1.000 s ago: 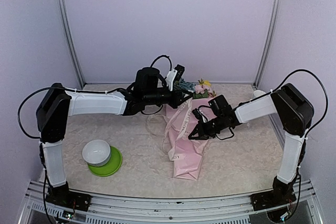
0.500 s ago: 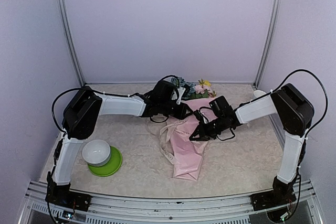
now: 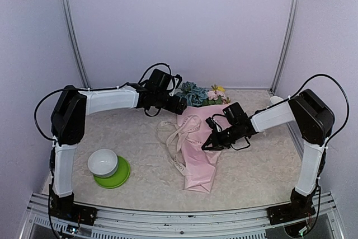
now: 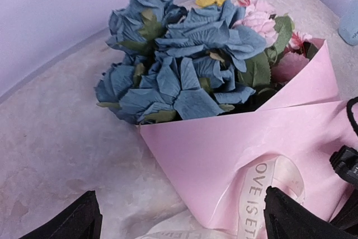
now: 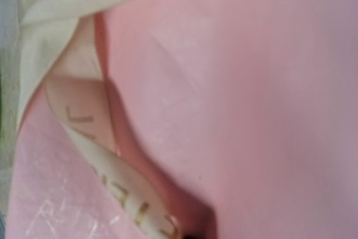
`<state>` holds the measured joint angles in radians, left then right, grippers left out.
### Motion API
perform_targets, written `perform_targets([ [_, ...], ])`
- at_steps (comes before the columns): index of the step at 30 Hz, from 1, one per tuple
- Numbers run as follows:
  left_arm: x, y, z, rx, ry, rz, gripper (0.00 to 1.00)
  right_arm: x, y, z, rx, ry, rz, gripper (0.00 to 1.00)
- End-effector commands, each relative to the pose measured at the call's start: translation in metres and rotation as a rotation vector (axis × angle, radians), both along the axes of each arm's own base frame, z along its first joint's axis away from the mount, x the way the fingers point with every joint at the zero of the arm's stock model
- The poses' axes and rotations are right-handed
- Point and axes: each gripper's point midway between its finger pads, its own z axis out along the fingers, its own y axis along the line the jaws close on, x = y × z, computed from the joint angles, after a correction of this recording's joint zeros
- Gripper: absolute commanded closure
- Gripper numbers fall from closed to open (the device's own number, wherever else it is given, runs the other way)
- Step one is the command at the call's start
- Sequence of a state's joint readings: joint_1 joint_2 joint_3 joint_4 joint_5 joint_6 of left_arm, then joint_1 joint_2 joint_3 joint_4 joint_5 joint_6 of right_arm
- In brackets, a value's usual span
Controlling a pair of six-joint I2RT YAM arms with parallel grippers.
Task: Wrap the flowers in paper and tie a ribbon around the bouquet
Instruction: Cross the ribbon over the folded bouquet.
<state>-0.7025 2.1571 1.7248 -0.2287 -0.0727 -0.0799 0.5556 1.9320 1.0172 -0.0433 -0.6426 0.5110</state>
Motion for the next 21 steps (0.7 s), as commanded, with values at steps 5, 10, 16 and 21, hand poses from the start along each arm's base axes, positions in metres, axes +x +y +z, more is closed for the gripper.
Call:
perform_targets([
  [5, -0.121, 0.004, 0.029, -0.054, 0.062, -0.178, 0.27, -0.011, -0.008, -0.020, -0.080, 0.047, 0.002, 1.00],
  [10, -0.179, 0.000, -0.032, -0.078, 0.277, -0.268, 0.47, -0.012, -0.008, -0.022, -0.084, 0.051, 0.009, 1.00],
  [16, -0.178, -0.012, -0.064, -0.010, 0.293, -0.267, 0.49, -0.011, -0.008, -0.021, -0.087, 0.045, 0.007, 1.00],
  [21, -0.174, -0.013, -0.084, 0.024, 0.334, -0.259, 0.59, -0.010, -0.008, -0.019, -0.087, 0.040, 0.006, 1.00],
])
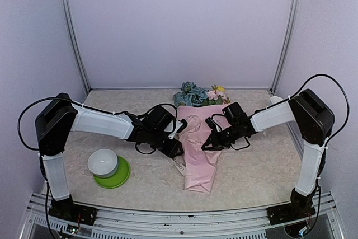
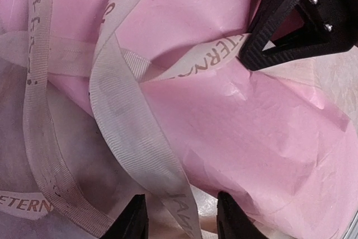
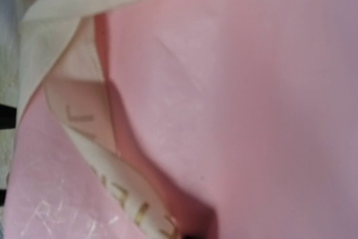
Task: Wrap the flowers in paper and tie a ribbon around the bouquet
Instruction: Cross the ribbon over the folded bouquet.
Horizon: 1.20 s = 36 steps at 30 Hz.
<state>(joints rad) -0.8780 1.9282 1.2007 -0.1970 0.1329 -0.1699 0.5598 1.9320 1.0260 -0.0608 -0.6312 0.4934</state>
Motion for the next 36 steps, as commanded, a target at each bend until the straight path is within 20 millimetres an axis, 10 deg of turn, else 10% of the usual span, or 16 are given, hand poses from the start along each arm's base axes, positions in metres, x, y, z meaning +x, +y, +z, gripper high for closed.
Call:
perform_targets([
  [1, 0.005, -0.010, -0.002, -0.005, 0.012, -0.005, 0.63, -0.010, -0.009, -0.018, -0.074, 0.048, -0.003, 1.00],
  [5, -0.003, -0.007, -0.010, 0.003, 0.043, -0.016, 0.99, -0.009, -0.009, -0.016, -0.077, 0.040, -0.002, 1.00],
  [16, 0.004, -0.071, 0.121, -0.275, -0.121, -0.216, 1.00, -0.013, -0.009, -0.018, -0.073, 0.052, 0.001, 1.00],
  [28, -0.027, -0.163, 0.209, -0.544, -0.243, -0.504, 1.00, -0.019, -0.006, -0.021, -0.034, 0.075, 0.009, 1.00],
  [32, 0.009, -0.154, 0.228, -0.616, -0.310, -0.359, 1.00, -0.021, -0.008, -0.021, -0.038, 0.076, 0.006, 1.00],
  [36, 0.084, -0.130, 0.192, -0.658, -0.187, -0.112, 0.99, -0.021, -0.008, -0.019, -0.032, 0.075, 0.004, 1.00],
])
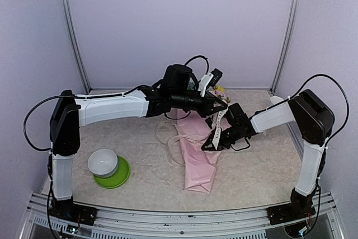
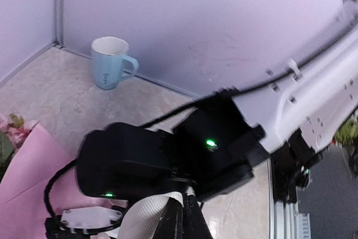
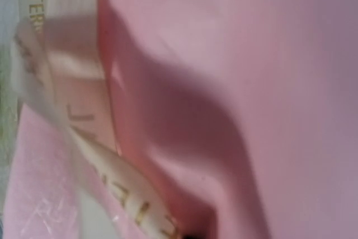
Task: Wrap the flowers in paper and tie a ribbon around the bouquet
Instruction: Cross the ribbon over the folded bouquet.
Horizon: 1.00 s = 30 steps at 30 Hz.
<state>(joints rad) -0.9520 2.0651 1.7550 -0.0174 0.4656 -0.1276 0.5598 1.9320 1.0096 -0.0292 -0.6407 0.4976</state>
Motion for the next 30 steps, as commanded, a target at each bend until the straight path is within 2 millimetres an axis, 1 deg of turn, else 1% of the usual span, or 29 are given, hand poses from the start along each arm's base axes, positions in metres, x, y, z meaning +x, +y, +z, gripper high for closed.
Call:
perform_targets([
  [1, 0.099, 0.033, -0.034, -0.077, 0.193, 0.261, 0.97, -0.020, -0.008, -0.017, -0.045, 0.079, 0.002, 1.00],
  [2, 0.111, 0.038, -0.052, -0.063, 0.247, 0.301, 0.92, -0.020, -0.008, -0.016, -0.044, 0.079, 0.002, 1.00],
  [3, 0.119, 0.040, -0.068, -0.045, 0.279, 0.321, 0.85, -0.020, -0.008, -0.016, -0.044, 0.077, 0.002, 1.00],
  [4, 0.124, 0.042, -0.085, -0.016, 0.301, 0.337, 0.78, -0.020, -0.008, -0.016, -0.046, 0.078, 0.001, 1.00],
  [6, 0.129, 0.042, -0.111, 0.067, 0.291, 0.366, 0.61, -0.020, -0.009, -0.014, -0.047, 0.076, 0.001, 1.00],
  [8, 0.134, 0.041, -0.132, 0.174, 0.238, 0.400, 0.45, -0.020, -0.009, -0.014, -0.051, 0.074, 0.001, 1.00],
  [10, 0.138, 0.042, -0.141, 0.254, 0.199, 0.419, 0.34, -0.019, -0.010, -0.012, -0.051, 0.070, 0.000, 1.00],
  [11, 0.142, 0.046, -0.142, 0.286, 0.182, 0.438, 0.30, -0.020, -0.009, -0.011, -0.051, 0.071, 0.000, 1.00],
  [14, 0.156, 0.068, -0.136, 0.332, 0.136, 0.510, 0.19, -0.019, -0.009, -0.008, -0.046, 0.065, -0.001, 1.00],
  [17, 0.167, 0.093, -0.120, 0.346, 0.087, 0.556, 0.03, -0.018, -0.008, -0.006, -0.047, 0.062, 0.001, 1.00],
  [18, 0.170, 0.102, -0.113, 0.344, 0.070, 0.566, 0.02, -0.018, -0.008, -0.005, -0.047, 0.059, 0.002, 1.00],
  [19, 0.171, 0.110, -0.109, 0.344, 0.055, 0.571, 0.01, -0.017, -0.008, -0.005, -0.048, 0.059, 0.002, 1.00],
  [23, 0.175, 0.135, -0.081, 0.310, -0.024, 0.580, 0.01, -0.017, -0.008, -0.004, -0.047, 0.058, 0.005, 1.00],
  [29, 0.185, 0.166, -0.056, 0.281, -0.084, 0.602, 0.01, -0.016, -0.008, -0.003, -0.051, 0.053, 0.008, 1.00],
  [30, 0.188, 0.171, -0.054, 0.272, -0.083, 0.601, 0.01, -0.016, -0.008, -0.004, -0.052, 0.054, 0.008, 1.00],
])
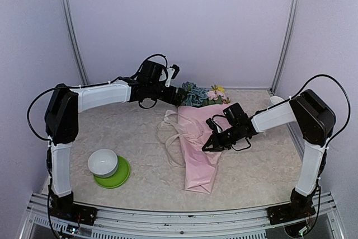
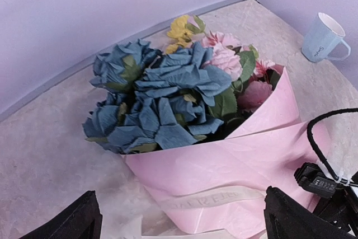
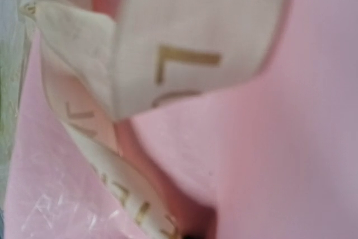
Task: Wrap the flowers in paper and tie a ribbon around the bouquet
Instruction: Cross the ribbon over the folded bouquet.
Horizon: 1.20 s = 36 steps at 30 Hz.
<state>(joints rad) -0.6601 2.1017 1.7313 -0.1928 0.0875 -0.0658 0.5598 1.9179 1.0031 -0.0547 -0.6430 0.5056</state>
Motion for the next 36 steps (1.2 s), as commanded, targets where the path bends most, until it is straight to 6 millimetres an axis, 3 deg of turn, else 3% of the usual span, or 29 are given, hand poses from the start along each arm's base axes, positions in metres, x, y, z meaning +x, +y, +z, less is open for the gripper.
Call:
perform_targets([
  [1, 0.010, 0.019, 0.025, -0.017, -0.081, -0.012, 0.01, -0.011, -0.005, -0.004, -0.044, 0.031, 0.013, 1.00],
  [4, 0.025, 0.038, 0.022, 0.078, -0.118, 0.054, 0.01, -0.011, -0.005, -0.004, -0.045, 0.030, 0.014, 1.00],
  [6, 0.020, 0.036, 0.019, 0.166, -0.142, 0.031, 0.01, -0.011, -0.005, -0.004, -0.048, 0.028, 0.016, 1.00],
  [8, -0.012, 0.015, 0.021, 0.207, -0.177, -0.144, 0.03, -0.011, -0.006, -0.005, -0.050, 0.028, 0.015, 1.00],
  [9, -0.042, 0.001, 0.010, 0.207, -0.188, -0.286, 0.06, -0.011, -0.005, -0.005, -0.050, 0.028, 0.015, 1.00],
  [10, -0.070, -0.013, 0.020, 0.185, -0.234, -0.419, 0.09, -0.010, -0.005, -0.004, -0.049, 0.027, 0.015, 1.00],
  [12, -0.124, -0.029, 0.007, 0.158, -0.291, -0.619, 0.23, -0.009, -0.004, -0.003, -0.044, 0.027, 0.017, 1.00],
  [14, -0.145, -0.035, -0.010, 0.196, -0.331, -0.691, 0.33, -0.009, -0.003, -0.002, -0.040, 0.026, 0.018, 1.00],
  [20, -0.154, -0.053, -0.068, 0.297, -0.293, -0.775, 0.26, -0.007, -0.002, 0.001, -0.040, 0.014, 0.022, 1.00],
  [22, -0.150, -0.061, -0.078, 0.327, -0.296, -0.753, 0.27, -0.006, -0.002, 0.002, -0.039, 0.011, 0.022, 1.00],
  [25, -0.141, -0.070, -0.091, 0.369, -0.289, -0.719, 0.44, -0.006, -0.001, 0.003, -0.033, 0.012, 0.022, 1.00],
  [26, -0.138, -0.071, -0.096, 0.393, -0.288, -0.709, 0.46, -0.006, -0.001, 0.003, -0.032, 0.011, 0.021, 1.00],
  [32, -0.148, -0.072, -0.125, 0.486, -0.289, -0.751, 0.42, -0.007, -0.002, 0.005, -0.036, 0.007, 0.022, 1.00],
  [36, -0.133, -0.070, -0.140, 0.535, -0.257, -0.690, 0.38, -0.008, -0.002, 0.005, -0.031, 0.006, 0.022, 1.00],
])
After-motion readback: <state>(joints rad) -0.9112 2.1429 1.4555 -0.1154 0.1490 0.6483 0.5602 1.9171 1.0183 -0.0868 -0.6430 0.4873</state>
